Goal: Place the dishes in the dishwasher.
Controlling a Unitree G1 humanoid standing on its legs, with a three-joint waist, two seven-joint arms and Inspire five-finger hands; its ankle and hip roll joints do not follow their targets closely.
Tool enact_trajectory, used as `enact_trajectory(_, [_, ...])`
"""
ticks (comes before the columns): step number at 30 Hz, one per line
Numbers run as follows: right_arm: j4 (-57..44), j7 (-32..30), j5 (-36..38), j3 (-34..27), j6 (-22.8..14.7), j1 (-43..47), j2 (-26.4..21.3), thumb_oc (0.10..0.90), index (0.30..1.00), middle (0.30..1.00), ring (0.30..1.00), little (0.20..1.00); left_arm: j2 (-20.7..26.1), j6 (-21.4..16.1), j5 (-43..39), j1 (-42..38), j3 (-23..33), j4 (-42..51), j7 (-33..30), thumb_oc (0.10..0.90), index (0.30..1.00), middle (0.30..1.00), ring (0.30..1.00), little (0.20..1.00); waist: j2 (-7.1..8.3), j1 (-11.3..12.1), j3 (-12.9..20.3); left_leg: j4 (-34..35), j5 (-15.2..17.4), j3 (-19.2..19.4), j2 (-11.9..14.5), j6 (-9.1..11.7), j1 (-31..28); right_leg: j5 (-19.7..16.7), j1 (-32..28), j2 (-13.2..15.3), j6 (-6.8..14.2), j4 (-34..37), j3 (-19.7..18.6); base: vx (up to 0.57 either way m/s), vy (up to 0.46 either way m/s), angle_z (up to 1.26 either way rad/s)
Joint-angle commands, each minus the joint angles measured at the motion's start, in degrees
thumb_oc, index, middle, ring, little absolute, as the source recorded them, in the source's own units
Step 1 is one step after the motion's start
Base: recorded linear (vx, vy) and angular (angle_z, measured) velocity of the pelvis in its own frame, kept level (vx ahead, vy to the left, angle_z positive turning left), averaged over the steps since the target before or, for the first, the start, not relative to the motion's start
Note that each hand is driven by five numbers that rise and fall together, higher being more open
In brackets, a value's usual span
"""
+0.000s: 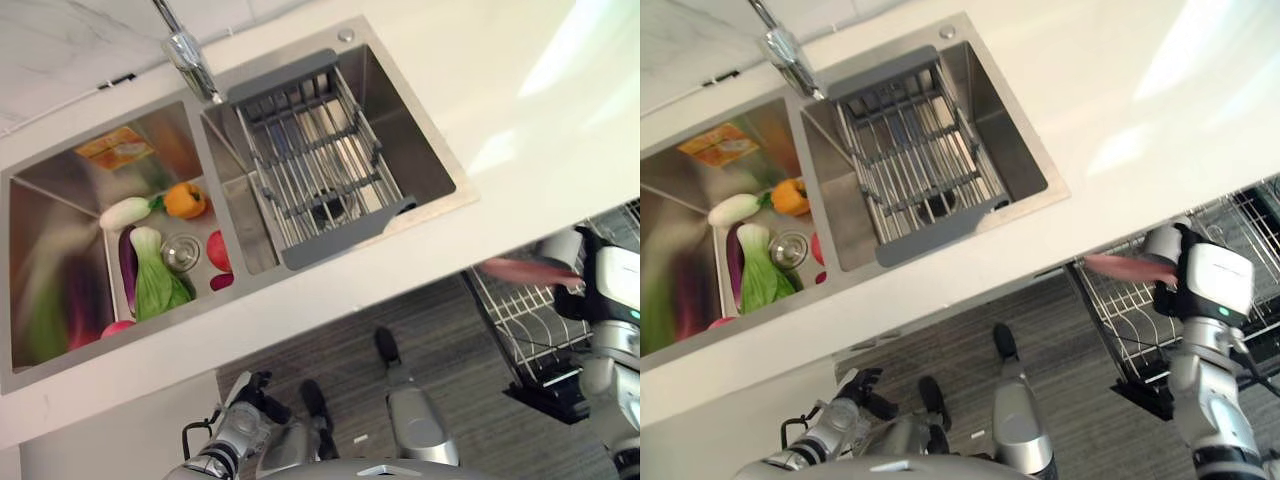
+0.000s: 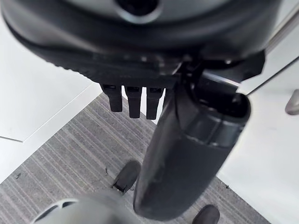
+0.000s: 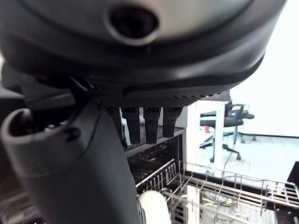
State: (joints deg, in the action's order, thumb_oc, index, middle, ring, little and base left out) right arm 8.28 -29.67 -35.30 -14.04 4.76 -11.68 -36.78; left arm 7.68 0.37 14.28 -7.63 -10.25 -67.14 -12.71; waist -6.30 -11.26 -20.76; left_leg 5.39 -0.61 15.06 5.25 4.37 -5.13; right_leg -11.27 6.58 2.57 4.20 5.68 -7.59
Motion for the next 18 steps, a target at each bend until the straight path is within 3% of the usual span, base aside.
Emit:
enact_trajectory(1, [-10.1, -6.8, 6.1, -9.3, -2.7, 1.1, 0.1, 0.800, 0.900, 0.900, 0.900, 0.900, 3.6, 0.1, 1.3, 0.4, -0.6, -3.5, -1.0, 0.800, 0.900, 0.900, 0.900, 0.900, 3.87, -1.5, 5.9, -0.8, 2.3, 0.9, -0.8, 0.0, 1.2, 9.1, -1.9, 0.3, 3.3, -3.2, -1.9, 0.00, 0.000, 0.00])
enact_trajectory(5, [-11.6, -8.3, 7.9, -14.4, -2.8, -1.2, 1.3, 0.800, 0.900, 0.900, 0.900, 0.900, 3.8, 0.2, 1.1, 0.6, -0.1, -3.4, -0.7, 0.800, 0.900, 0.900, 0.900, 0.900, 4.09, -2.5, 6.5, -0.6, 2.6, 1.1, -0.8, -0.1, 0.5, 9.3, -2.2, 0.0, 3.2, -3.4, -2.4, 0.01, 0.012, -0.07])
enact_trajectory(7, [-2.9, -12.6, 14.2, -19.6, -1.0, -2.7, 1.8, 0.800, 0.900, 0.900, 0.900, 0.900, 4.5, 0.0, 0.8, 1.3, -0.1, -3.5, -0.4, 0.800, 0.900, 0.900, 0.900, 0.900, 4.04, -3.5, 6.9, -0.5, 3.1, 1.9, -0.8, -0.2, -0.3, 9.4, -2.4, -0.4, 3.1, -3.5, -2.9, 0.00, 0.015, -0.02])
enact_trajectory(10, [-0.5, -13.5, 15.7, -19.7, -0.9, -2.5, 1.8, 0.800, 0.900, 0.900, 0.900, 0.900, 4.6, 0.1, 0.8, 1.3, -0.2, -3.7, -0.2, 0.800, 0.900, 0.900, 0.900, 0.900, 3.99, -3.4, 7.0, -0.5, 3.2, 2.1, -0.8, -0.2, -0.4, 9.3, -2.3, -0.5, 3.1, -3.5, -3.1, -0.01, 0.009, -0.12])
enact_trajectory(11, [6.3, -15.2, 18.8, -20.9, 1.3, -4.3, 3.2, 0.800, 0.900, 0.900, 0.900, 0.900, 5.0, 0.5, 1.1, 1.5, -0.2, -4.2, 0.0, 0.800, 0.900, 0.900, 0.900, 0.900, 3.59, -3.6, 7.2, -0.5, 3.4, 2.2, -0.9, -0.3, -0.6, 9.4, -2.3, -0.5, 3.1, -3.5, -3.3, 0.00, 0.014, -0.30])
enact_trajectory(13, [10.7, -16.7, 20.2, -21.3, 2.5, -5.2, 4.2, 0.800, 0.900, 0.900, 0.900, 0.900, 4.8, 0.7, 1.5, 1.4, -0.5, -4.5, 0.3, 0.800, 0.900, 0.900, 0.900, 0.900, 3.05, -3.9, 7.2, -0.5, 3.5, 2.1, -1.1, -0.4, -0.6, 9.6, -2.3, -0.4, 3.1, -3.6, -3.2, 0.00, 0.031, -0.16])
enact_trajectory(18, [18.5, -18.2, 25.4, -20.6, 1.7, -5.4, 7.3, 0.800, 0.900, 0.900, 0.900, 0.900, 4.5, 0.6, 1.6, 1.8, -1.0, -5.0, 0.6, 0.800, 0.900, 0.900, 0.900, 0.900, 1.59, -4.1, 7.0, -0.4, 3.6, 1.7, -1.3, -0.5, -0.5, 9.9, -2.3, 0.0, 3.0, -3.7, -3.0, 0.00, 0.024, -0.06])
